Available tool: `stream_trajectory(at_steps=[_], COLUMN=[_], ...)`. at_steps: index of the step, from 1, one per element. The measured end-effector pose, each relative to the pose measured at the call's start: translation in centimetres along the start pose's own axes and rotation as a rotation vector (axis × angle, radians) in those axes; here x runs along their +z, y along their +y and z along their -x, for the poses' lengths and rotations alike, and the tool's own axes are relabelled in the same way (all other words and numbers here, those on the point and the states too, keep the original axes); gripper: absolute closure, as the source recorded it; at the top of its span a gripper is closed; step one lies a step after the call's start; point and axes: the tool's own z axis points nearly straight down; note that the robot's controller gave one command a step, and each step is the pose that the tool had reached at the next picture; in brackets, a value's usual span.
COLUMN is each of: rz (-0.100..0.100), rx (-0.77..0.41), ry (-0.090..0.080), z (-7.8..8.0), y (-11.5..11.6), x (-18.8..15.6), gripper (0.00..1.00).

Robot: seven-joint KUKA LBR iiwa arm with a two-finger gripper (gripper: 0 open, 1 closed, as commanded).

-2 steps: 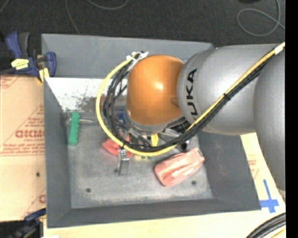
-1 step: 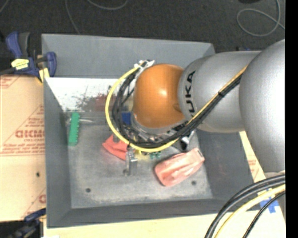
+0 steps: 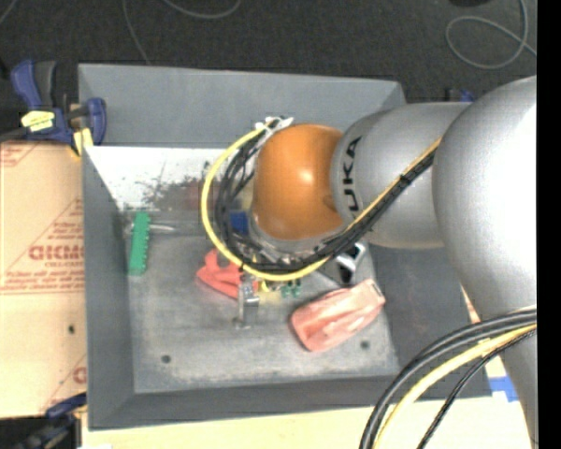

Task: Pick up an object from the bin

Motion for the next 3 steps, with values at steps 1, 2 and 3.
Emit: stream_trajectory(at_steps=[1,2,3], rz=[0.004,0.004,0.005], rx=[0.208,0.209,0.196], ry=[-0.007,-0.007,-0.018], z=[1.6,1.6,1.8], y=[-0.5,-0.5,-0.1], x=[3.3,3.3,-13.1], gripper=[1.00,1.00,1.00])
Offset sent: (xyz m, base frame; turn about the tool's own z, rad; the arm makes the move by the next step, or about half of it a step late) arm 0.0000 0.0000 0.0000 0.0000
